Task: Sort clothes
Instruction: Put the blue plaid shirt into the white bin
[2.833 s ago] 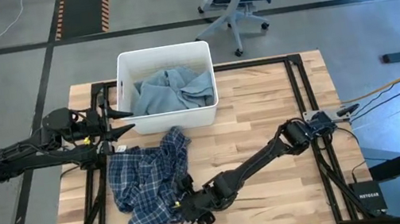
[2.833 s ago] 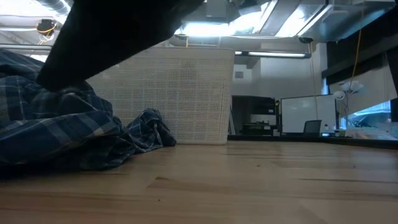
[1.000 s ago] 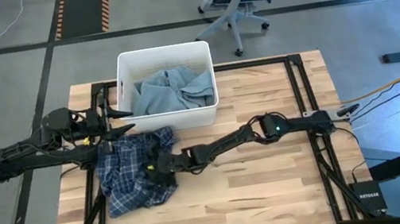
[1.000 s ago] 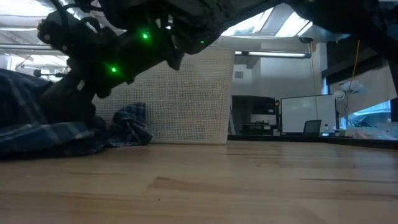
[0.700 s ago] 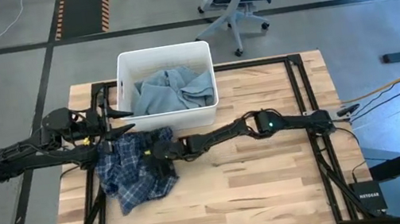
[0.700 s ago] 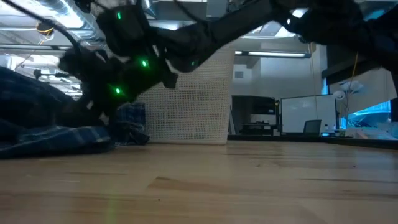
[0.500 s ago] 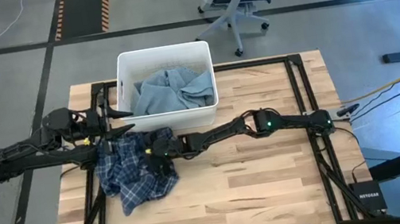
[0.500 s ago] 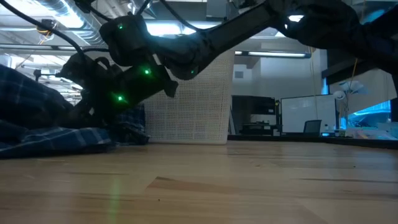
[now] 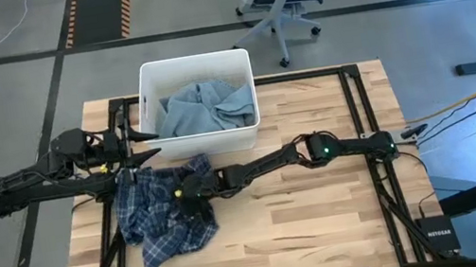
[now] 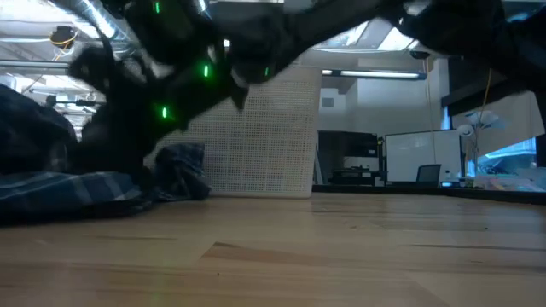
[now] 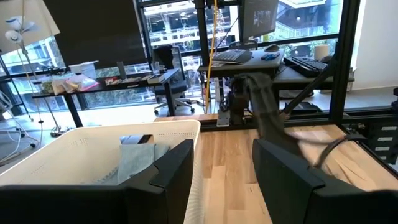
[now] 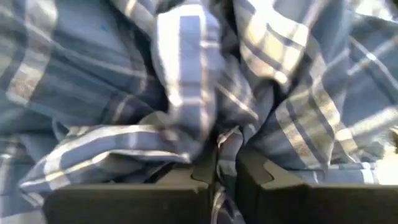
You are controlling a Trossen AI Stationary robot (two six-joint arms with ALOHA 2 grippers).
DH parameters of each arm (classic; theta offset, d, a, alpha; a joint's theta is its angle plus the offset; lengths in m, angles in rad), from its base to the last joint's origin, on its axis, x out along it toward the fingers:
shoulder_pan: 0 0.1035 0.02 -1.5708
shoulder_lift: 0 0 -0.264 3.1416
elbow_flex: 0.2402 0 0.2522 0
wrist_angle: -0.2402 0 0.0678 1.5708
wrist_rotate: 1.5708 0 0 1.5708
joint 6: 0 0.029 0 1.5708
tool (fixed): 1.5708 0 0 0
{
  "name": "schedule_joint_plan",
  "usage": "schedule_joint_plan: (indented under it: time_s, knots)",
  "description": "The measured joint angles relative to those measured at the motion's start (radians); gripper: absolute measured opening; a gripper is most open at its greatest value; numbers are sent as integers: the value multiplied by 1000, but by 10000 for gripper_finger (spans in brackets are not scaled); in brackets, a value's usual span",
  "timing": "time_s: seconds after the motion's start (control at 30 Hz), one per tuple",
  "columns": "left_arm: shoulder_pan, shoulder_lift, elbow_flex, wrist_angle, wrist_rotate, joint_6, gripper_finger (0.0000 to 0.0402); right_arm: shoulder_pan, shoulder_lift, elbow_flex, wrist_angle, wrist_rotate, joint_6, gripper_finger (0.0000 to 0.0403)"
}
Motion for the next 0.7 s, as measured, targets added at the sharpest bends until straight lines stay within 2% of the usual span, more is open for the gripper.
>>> schedule_joint_plan:
  time_s: [0.1,0.2,0.4,0.7]
  knots:
    - [0,0,0,0,0,-4,159,34,-45,0,-74,63,-13,38]
    - [0,0,0,-6,0,-6,159,67,-90,0,-160,116,-46,18]
    - [0,0,0,-7,0,-6,159,118,-199,0,-250,173,-84,25]
    - [0,0,0,-7,0,-6,159,142,-396,1,-460,374,-131,19]
